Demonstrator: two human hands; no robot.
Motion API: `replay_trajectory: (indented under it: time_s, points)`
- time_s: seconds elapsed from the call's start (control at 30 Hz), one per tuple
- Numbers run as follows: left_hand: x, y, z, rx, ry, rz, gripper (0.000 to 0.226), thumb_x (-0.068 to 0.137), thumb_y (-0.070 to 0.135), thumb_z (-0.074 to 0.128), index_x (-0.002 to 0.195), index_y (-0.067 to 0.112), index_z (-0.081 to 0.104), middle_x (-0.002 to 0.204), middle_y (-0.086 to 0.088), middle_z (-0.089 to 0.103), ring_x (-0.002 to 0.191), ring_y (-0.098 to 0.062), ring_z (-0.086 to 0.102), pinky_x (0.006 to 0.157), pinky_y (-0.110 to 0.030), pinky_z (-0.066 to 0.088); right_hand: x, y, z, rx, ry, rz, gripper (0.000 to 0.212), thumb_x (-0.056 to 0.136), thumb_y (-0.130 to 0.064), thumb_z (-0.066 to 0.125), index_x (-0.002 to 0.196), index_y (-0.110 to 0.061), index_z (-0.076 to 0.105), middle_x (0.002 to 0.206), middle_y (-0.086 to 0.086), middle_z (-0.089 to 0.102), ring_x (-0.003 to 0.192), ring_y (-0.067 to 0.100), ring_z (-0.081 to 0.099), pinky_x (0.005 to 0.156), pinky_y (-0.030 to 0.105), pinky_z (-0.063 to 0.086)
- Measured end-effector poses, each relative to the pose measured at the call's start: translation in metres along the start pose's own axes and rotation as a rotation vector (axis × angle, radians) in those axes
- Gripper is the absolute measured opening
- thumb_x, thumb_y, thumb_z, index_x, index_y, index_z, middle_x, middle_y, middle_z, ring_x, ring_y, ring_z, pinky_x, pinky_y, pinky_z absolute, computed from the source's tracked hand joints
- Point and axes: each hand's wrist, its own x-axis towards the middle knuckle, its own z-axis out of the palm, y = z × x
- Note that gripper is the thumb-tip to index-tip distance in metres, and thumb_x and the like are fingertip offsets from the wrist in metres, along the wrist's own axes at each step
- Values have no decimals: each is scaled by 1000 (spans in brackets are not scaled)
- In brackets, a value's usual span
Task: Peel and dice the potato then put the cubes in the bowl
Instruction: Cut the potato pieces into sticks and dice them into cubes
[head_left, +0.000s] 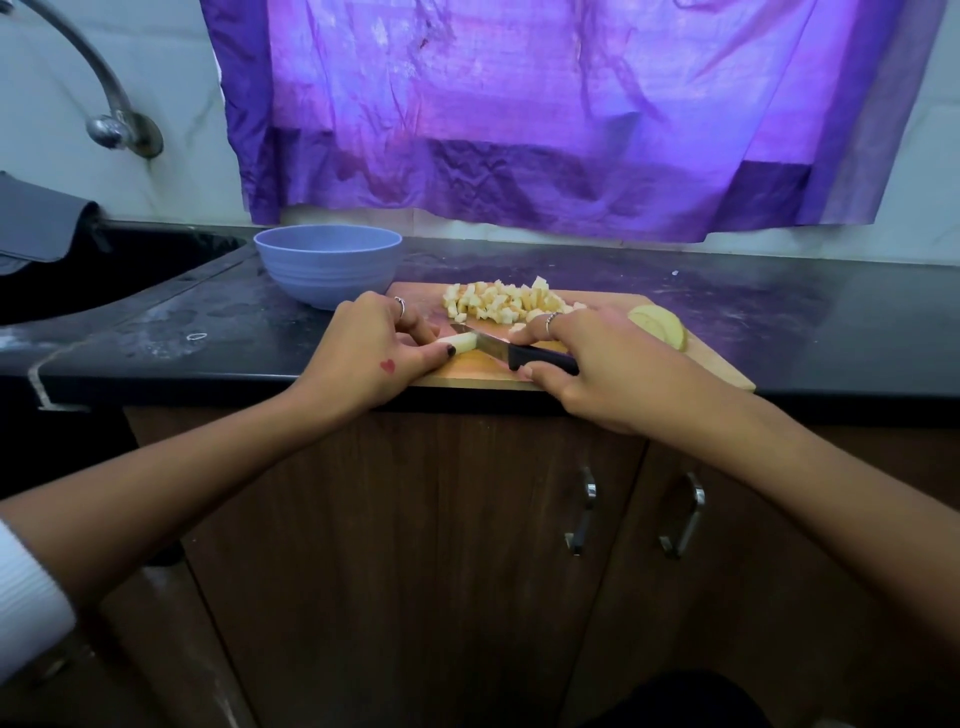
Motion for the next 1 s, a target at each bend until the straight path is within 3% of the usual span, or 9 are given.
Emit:
replay_trajectory:
  time_s: [0.1,0.17,0.33,0.5,0.6,0.83,0.93,1.0]
  points:
    - [0,0,0,-17,-13,-15,17,80,28,76,86,12,77,93,-1,74,88,-11,65,86,-31,52,-6,3,-5,-71,11,2,34,94,-33,55,127,-33,57,118,-1,64,99,15,58,84,32,49]
    - [-1,0,-1,-22,-10,-12,17,80,27,76,85,11,77,94,-1,74,88,-11,66,87,-33,52,-8,3,-9,-131,44,7,35,94,-34,52,129,-34,56,120,-1,63,108,21,57,87,37,50]
    - [-3,-1,1,-34,10,-24,19,80,27,76,82,9,76,93,-1,74,87,-11,66,85,-35,53,-12,-3,-8,-55,154,-21,38,94,-35,50,132,-34,54,122,-4,64,115,21,57,90,41,50]
    - [-3,-1,2,-45,15,-21,18,80,26,76,81,9,76,91,0,73,87,-11,66,85,-38,54,-11,-6,-3,-70,116,-40,38,96,-36,49,134,-36,51,116,-3,66,105,17,59,82,31,50]
    - [-1,-2,1,-60,3,-33,18,80,26,76,81,8,76,92,0,73,88,-11,66,85,-38,53,-6,-5,-1,-70,98,-39,36,96,-36,49,132,-35,52,112,-2,65,101,18,60,79,32,50]
    - [-3,2,3,-79,32,-43,13,79,22,76,73,10,73,89,1,73,89,-8,67,83,-28,52,14,-11,12,-84,68,-32,34,96,-34,50,130,-29,55,104,2,66,95,20,61,66,28,41]
    - [-5,4,3,-58,21,-46,15,81,26,75,68,19,68,88,1,73,85,-10,67,73,-21,50,7,-7,11,-117,71,-39,35,96,-37,49,130,-31,53,107,0,65,98,19,60,70,29,45]
    - [-4,3,3,-56,8,-46,15,81,29,74,70,20,69,90,0,73,86,-12,66,75,-23,51,-2,-1,6,-150,74,-21,36,96,-40,47,131,-34,52,110,-1,65,101,19,59,74,31,47]
